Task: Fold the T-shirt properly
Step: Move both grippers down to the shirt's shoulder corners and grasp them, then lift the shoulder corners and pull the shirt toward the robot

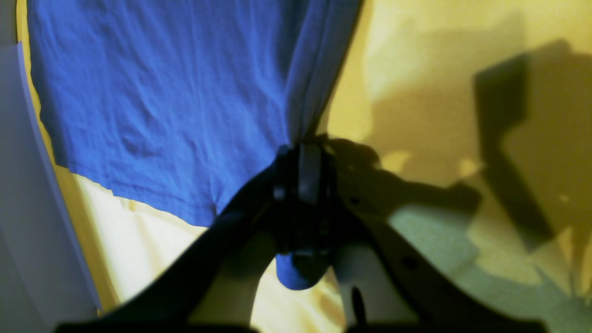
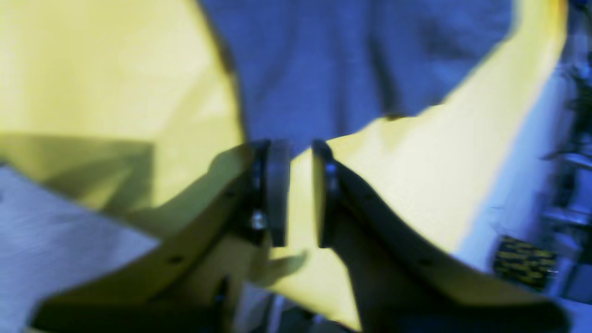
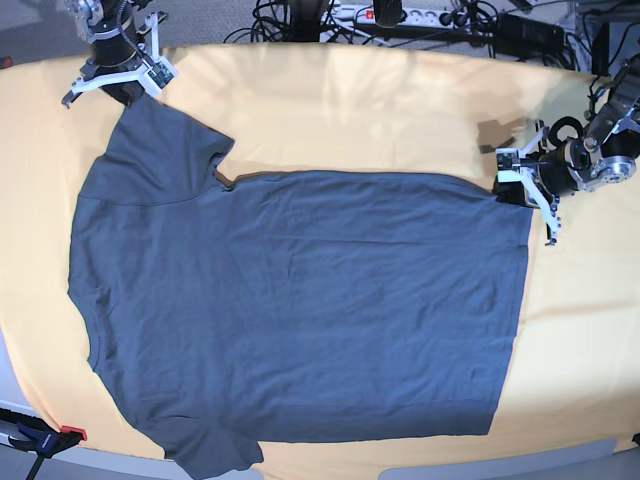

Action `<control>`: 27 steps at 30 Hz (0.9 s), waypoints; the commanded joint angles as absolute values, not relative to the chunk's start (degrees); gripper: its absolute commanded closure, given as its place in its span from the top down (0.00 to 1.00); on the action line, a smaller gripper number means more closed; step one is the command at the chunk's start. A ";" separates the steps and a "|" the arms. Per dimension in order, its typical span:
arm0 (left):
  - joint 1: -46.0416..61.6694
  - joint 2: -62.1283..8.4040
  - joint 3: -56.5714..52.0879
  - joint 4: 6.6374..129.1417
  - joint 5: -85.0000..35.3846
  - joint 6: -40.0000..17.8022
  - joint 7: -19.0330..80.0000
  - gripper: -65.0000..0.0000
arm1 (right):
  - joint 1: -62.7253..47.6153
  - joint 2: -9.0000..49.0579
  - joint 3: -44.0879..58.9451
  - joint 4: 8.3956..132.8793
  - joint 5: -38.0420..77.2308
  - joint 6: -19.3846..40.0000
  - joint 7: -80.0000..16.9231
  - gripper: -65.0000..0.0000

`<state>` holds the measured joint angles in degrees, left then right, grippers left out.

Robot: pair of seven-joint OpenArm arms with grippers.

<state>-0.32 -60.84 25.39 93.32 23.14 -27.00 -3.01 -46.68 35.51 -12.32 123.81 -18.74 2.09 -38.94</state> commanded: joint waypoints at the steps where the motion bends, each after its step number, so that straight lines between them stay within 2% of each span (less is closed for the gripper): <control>1: -0.67 -62.04 25.06 93.54 23.29 -27.35 -2.59 0.00 | -46.94 36.05 -11.84 124.68 -19.27 1.96 -37.91 0.34; 3: -0.67 -62.04 25.06 93.54 23.27 -27.35 -2.59 0.00 | -46.94 36.05 -11.86 124.75 -19.25 3.11 -37.82 0.50; 4: -0.67 -62.04 25.06 93.54 23.27 -27.35 -2.59 0.00 | -46.96 36.05 -11.86 124.75 -19.20 3.40 -37.39 0.55; 14: -0.67 -62.04 25.06 93.54 23.29 -27.35 -2.61 0.00 | -44.93 36.05 -11.84 124.29 -17.56 2.13 -33.43 0.57; 18: -0.67 -62.06 25.06 93.54 23.29 -27.38 -2.59 0.00 | -41.85 36.05 -11.84 120.16 -17.52 2.39 -32.73 0.47; 21: -0.67 -62.04 25.06 93.54 23.27 -27.38 -2.59 0.00 | -39.92 36.05 -11.84 116.49 -17.54 2.35 -32.82 0.45; 22: -0.67 -62.04 25.06 93.54 23.27 -27.38 -2.61 0.00 | -39.83 36.07 -11.84 116.18 -17.61 2.02 -33.26 0.38; 25: -0.67 -62.06 25.06 94.26 22.79 -27.40 -2.59 0.00 | -39.88 36.07 -11.84 116.71 -20.51 -1.74 -33.71 0.00; 27: -0.67 -62.06 25.06 95.24 20.67 -27.40 -2.59 0.00 | -39.90 36.07 -11.84 117.58 -23.44 -4.80 -34.76 0.00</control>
<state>-0.30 -60.84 25.41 94.52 21.17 -27.27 -1.87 -40.01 35.35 -12.27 116.31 -22.61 -4.25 -35.53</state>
